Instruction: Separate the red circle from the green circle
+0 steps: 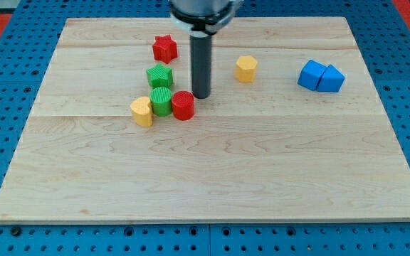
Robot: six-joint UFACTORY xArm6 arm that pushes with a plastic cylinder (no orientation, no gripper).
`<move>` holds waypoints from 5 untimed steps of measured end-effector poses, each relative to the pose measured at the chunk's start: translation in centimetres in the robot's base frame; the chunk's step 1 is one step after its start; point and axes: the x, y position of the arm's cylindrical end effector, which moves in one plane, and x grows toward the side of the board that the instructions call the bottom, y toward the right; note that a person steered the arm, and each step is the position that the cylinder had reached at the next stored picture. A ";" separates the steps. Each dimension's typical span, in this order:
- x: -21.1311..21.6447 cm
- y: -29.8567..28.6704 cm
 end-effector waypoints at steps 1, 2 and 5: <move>0.2 -2.7; 1.2 -3.9; 7.7 -1.7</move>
